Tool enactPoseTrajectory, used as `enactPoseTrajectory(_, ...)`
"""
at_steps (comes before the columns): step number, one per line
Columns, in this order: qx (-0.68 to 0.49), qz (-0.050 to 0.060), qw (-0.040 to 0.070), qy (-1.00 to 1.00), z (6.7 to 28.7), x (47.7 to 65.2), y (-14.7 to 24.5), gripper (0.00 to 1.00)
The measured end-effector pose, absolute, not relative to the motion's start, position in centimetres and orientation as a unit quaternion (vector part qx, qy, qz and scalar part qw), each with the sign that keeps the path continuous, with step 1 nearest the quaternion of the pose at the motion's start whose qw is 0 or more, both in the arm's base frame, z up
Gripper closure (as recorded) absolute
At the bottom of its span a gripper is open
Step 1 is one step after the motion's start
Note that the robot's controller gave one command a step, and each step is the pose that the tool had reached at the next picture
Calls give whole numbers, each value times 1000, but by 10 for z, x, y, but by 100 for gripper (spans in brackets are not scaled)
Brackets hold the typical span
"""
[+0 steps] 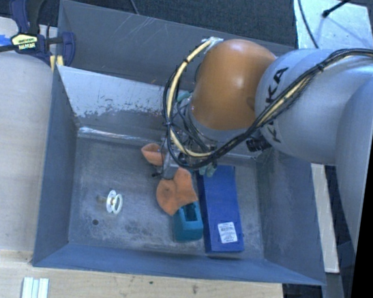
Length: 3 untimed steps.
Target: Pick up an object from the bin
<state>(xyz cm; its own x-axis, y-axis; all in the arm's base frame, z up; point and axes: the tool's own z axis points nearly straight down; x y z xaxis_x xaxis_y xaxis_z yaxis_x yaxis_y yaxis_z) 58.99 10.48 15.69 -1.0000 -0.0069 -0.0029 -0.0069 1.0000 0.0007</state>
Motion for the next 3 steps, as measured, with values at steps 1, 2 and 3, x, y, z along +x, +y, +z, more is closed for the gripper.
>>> enactPoseTrajectory(1,-3,0,1,1000,157,590,105,100)
enactPoseTrajectory(2,-3,0,1,1000,157,590,105,100)
enactPoseTrajectory(3,-3,0,1,1000,157,590,105,100)
